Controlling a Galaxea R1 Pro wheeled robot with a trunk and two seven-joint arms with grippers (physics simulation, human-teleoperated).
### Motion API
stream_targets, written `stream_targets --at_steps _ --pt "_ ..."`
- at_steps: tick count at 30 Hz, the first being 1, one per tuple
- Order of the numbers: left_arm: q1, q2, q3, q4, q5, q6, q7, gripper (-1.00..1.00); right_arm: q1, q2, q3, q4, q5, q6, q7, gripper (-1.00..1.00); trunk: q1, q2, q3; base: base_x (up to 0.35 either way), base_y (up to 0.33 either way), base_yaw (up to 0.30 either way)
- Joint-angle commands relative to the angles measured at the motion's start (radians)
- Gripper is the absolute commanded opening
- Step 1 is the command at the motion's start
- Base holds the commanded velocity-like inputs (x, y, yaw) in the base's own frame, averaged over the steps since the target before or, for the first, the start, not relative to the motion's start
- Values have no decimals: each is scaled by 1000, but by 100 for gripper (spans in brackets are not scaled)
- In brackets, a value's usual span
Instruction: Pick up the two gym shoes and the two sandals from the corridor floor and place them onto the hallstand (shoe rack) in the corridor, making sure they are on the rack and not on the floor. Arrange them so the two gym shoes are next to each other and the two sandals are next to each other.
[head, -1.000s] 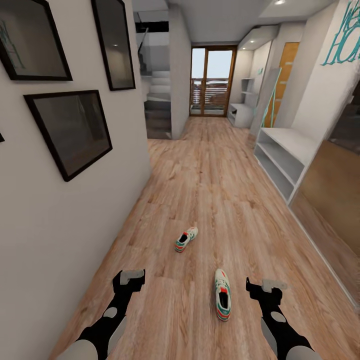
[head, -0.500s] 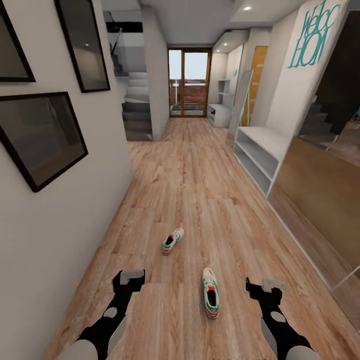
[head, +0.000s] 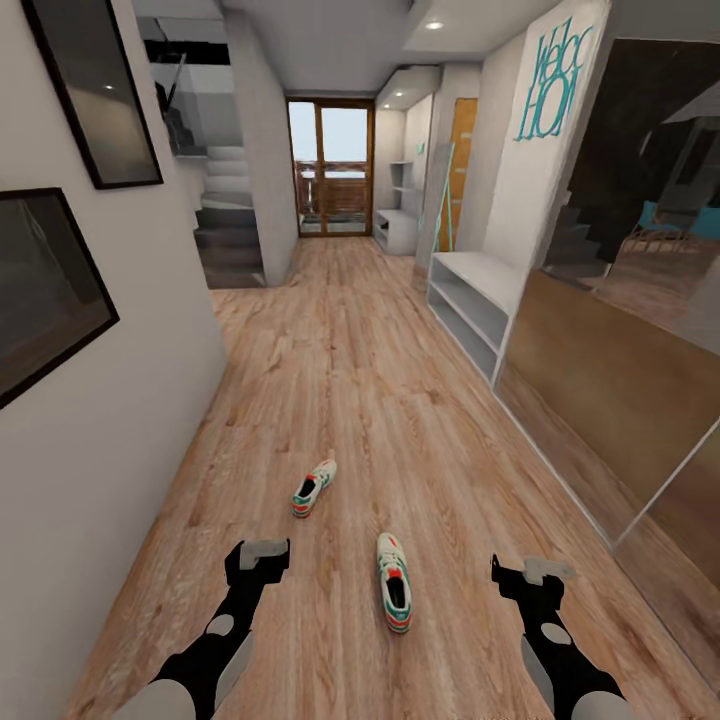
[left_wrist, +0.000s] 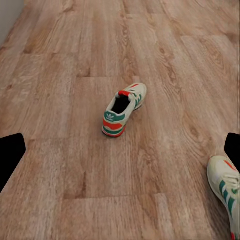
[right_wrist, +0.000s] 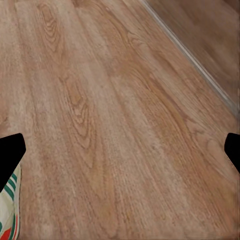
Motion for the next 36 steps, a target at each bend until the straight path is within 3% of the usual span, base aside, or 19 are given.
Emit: stream_targets --at_steps 1,20,33,36 --pt "0 0 2 1 -4 -3 3 100 -1 1 -6 2 10 -4 -2 100 0 0 0 92 100 -258" --pt "0 0 2 1 -4 -1 3 100 -1 7 -4 7 13 -3 -1 100 0 0 0 169 209 -55" --pt "-1 1 2 1 -4 4 -1 100 -2 7 -3 27 31 -2 1 100 0 0 0 34 33 0" --pt "-2 1 2 1 -4 7 -4 100 -2 7 -3 28 39 -2 2 100 12 -21 -9 2 2 0"
